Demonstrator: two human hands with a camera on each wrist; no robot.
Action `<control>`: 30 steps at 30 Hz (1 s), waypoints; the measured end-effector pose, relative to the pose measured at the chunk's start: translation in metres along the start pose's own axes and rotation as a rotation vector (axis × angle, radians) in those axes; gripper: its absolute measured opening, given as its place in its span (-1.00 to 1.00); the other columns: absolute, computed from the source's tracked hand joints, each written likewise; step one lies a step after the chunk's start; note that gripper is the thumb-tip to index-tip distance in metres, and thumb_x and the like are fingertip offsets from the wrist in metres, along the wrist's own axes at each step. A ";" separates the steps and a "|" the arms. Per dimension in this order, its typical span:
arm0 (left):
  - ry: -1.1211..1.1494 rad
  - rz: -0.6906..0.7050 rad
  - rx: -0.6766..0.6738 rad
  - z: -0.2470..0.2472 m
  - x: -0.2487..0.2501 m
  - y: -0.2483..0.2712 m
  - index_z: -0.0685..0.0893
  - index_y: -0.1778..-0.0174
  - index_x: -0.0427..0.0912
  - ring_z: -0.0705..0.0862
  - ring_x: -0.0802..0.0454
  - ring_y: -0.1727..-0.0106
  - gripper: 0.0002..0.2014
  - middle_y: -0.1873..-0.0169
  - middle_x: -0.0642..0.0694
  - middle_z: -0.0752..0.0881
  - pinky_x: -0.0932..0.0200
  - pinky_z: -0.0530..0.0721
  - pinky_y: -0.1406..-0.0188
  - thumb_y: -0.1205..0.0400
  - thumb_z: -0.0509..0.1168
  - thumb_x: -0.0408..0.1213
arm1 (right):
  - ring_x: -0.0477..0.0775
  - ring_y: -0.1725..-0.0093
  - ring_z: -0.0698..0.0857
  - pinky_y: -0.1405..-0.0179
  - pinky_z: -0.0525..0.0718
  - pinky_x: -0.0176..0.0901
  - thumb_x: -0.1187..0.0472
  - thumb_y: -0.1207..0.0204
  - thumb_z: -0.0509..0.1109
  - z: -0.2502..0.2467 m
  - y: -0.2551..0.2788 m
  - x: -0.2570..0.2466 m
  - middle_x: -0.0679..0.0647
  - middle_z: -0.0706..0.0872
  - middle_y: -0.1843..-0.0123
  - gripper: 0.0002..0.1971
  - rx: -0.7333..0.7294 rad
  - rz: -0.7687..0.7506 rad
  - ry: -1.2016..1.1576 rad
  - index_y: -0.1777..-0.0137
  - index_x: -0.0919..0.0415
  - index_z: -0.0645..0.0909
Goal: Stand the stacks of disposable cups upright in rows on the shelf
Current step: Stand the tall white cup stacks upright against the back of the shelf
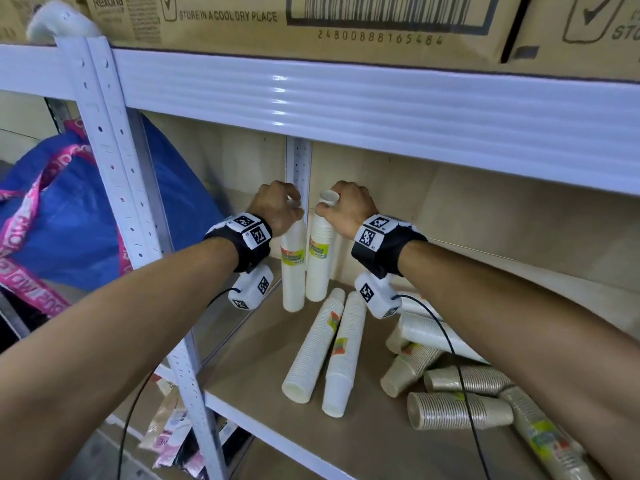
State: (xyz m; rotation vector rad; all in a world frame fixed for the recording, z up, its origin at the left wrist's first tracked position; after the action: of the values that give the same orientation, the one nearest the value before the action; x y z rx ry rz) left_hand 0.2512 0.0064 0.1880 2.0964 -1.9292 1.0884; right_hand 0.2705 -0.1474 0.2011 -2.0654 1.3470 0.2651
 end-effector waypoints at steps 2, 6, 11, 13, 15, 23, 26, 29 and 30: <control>0.001 0.002 -0.022 0.006 -0.002 -0.003 0.74 -0.17 -0.11 0.68 -0.10 -0.13 -0.74 -0.21 -0.15 0.72 0.22 0.54 0.05 -0.58 0.38 -0.17 | 0.14 -0.04 0.69 0.19 0.44 -0.23 -0.02 -0.44 0.44 0.009 -0.006 0.005 0.08 0.73 -0.05 -0.70 -0.022 0.015 -0.004 -0.02 0.19 0.64; 0.007 0.012 -0.060 0.015 -0.004 -0.008 0.72 -0.19 -0.06 0.68 -0.08 -0.14 -0.73 -0.22 -0.13 0.72 0.22 0.55 0.05 -0.57 0.39 -0.15 | 0.15 -0.06 0.68 0.20 0.45 -0.22 -0.05 -0.39 0.45 0.021 -0.014 0.018 0.11 0.71 -0.11 -0.63 -0.059 0.067 -0.016 -0.10 0.17 0.65; 0.009 0.012 -0.080 0.023 -0.008 -0.013 0.70 -0.22 -0.08 0.68 -0.11 -0.20 -0.69 -0.24 -0.15 0.71 0.21 0.57 -0.06 -0.57 0.43 -0.14 | 0.15 -0.03 0.70 0.20 0.52 -0.20 -0.04 -0.37 0.47 0.033 -0.021 0.030 0.12 0.72 -0.10 -0.59 -0.105 0.098 0.003 -0.14 0.20 0.66; 0.018 0.016 -0.083 0.024 -0.008 -0.015 0.71 -0.24 -0.10 0.67 -0.13 -0.23 -0.68 -0.26 -0.17 0.71 0.19 0.59 -0.11 -0.57 0.43 -0.15 | 0.16 -0.05 0.70 0.16 0.56 -0.18 -0.04 -0.37 0.48 0.038 -0.023 0.036 0.13 0.72 -0.13 -0.56 -0.134 0.111 0.003 -0.16 0.20 0.66; 0.035 0.015 -0.089 0.025 -0.006 -0.015 0.71 -0.25 -0.11 0.67 -0.14 -0.25 -0.68 -0.28 -0.18 0.70 0.19 0.60 -0.13 -0.58 0.43 -0.16 | 0.15 -0.07 0.70 0.15 0.56 -0.17 -0.04 -0.37 0.48 0.040 -0.024 0.041 0.13 0.71 -0.15 -0.55 -0.145 0.121 0.001 -0.19 0.19 0.65; 0.045 0.036 -0.131 0.027 -0.002 -0.019 0.72 -0.19 -0.08 0.68 -0.08 -0.19 -0.72 -0.21 -0.15 0.72 0.19 0.56 -0.03 -0.58 0.45 -0.13 | 0.13 -0.08 0.71 0.16 0.55 -0.18 -0.09 -0.40 0.50 0.041 -0.032 0.041 0.11 0.73 -0.15 -0.51 -0.141 0.095 0.029 -0.24 0.20 0.66; 0.021 0.044 -0.129 0.028 -0.002 -0.022 0.72 -0.23 -0.12 0.66 -0.09 -0.25 -0.71 -0.27 -0.14 0.70 0.21 0.54 -0.05 -0.60 0.42 -0.16 | 0.13 -0.10 0.71 0.16 0.49 -0.21 0.01 -0.44 0.49 0.042 -0.033 0.037 0.12 0.74 -0.16 -0.57 -0.148 0.067 0.033 -0.25 0.23 0.67; 0.011 0.051 -0.120 0.027 -0.001 -0.022 0.73 -0.25 -0.14 0.64 -0.10 -0.31 -0.71 -0.31 -0.13 0.68 0.24 0.52 -0.12 -0.62 0.39 -0.20 | 0.10 -0.15 0.68 0.13 0.43 -0.26 0.10 -0.46 0.47 0.044 -0.034 0.035 0.12 0.73 -0.21 -0.60 -0.167 0.051 0.035 -0.27 0.23 0.66; 0.011 0.052 -0.119 0.027 -0.001 -0.021 0.73 -0.26 -0.14 0.63 -0.10 -0.33 -0.71 -0.32 -0.13 0.68 0.24 0.52 -0.15 -0.62 0.39 -0.20 | 0.10 -0.15 0.68 0.13 0.42 -0.27 0.11 -0.46 0.47 0.044 -0.033 0.034 0.12 0.72 -0.21 -0.60 -0.170 0.048 0.035 -0.28 0.24 0.66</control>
State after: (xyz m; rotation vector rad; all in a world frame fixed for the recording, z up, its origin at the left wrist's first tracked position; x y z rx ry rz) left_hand 0.2822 -0.0027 0.1759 1.9863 -2.0006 0.9660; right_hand 0.3230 -0.1370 0.1639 -2.1874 1.4404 0.3767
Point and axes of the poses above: each hand's wrist, its own y-axis away from the middle knuckle, its own z-axis out of the palm, x = y × z, the point moved 9 cm from there along -y, towards the middle knuckle
